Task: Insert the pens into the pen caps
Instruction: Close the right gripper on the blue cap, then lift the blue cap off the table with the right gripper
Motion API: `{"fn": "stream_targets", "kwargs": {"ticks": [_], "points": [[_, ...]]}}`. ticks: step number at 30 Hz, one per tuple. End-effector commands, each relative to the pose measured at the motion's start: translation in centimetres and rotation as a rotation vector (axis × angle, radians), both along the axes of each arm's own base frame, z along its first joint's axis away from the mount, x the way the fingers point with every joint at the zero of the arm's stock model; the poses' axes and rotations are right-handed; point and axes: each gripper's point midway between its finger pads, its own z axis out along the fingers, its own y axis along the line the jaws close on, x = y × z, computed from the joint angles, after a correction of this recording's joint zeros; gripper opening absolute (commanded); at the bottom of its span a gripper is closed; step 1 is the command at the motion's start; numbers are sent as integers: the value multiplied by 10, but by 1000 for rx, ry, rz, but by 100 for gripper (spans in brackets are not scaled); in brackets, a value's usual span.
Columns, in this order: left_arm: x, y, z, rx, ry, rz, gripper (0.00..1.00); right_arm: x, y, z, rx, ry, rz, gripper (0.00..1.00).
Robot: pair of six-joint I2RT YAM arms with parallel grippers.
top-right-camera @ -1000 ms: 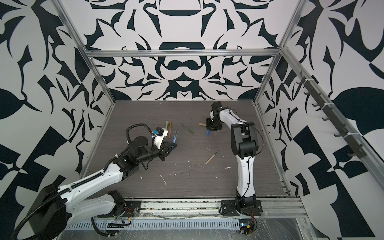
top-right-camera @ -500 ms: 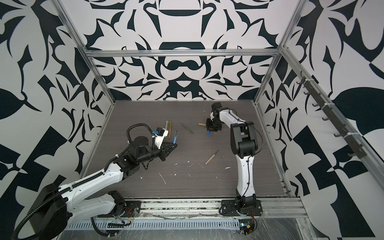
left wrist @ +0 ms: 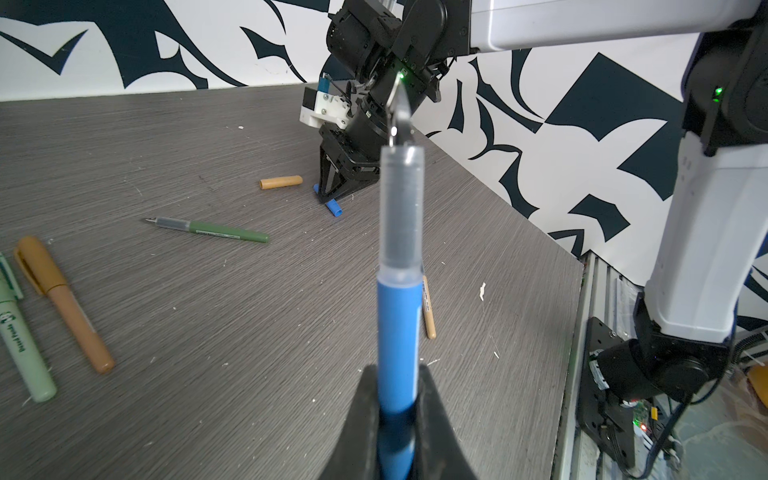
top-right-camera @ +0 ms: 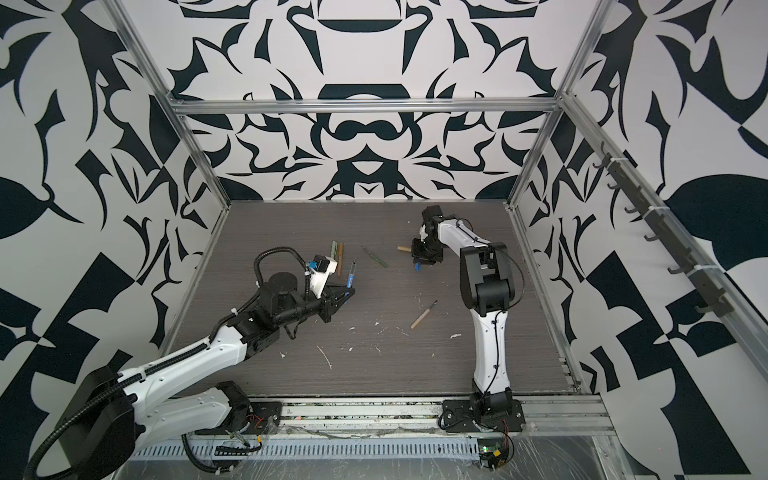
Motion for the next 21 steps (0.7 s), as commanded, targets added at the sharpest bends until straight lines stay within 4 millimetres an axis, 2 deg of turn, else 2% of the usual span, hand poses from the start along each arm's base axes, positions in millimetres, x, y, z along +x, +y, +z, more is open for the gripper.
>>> {"fn": "stream_targets", "kwargs": {"ticks": [1,13,21], "points": [[-1,-3,7,-15,-10,-16,4,9,1,48,3,-99,20,27],[-2,-5,11,-7,-16,-30,4,10,-5,42,49,-88,-7,23],[0,-8,8,-7,-8,-39,4,4,-8,39,51,-77,-9,22]]}}
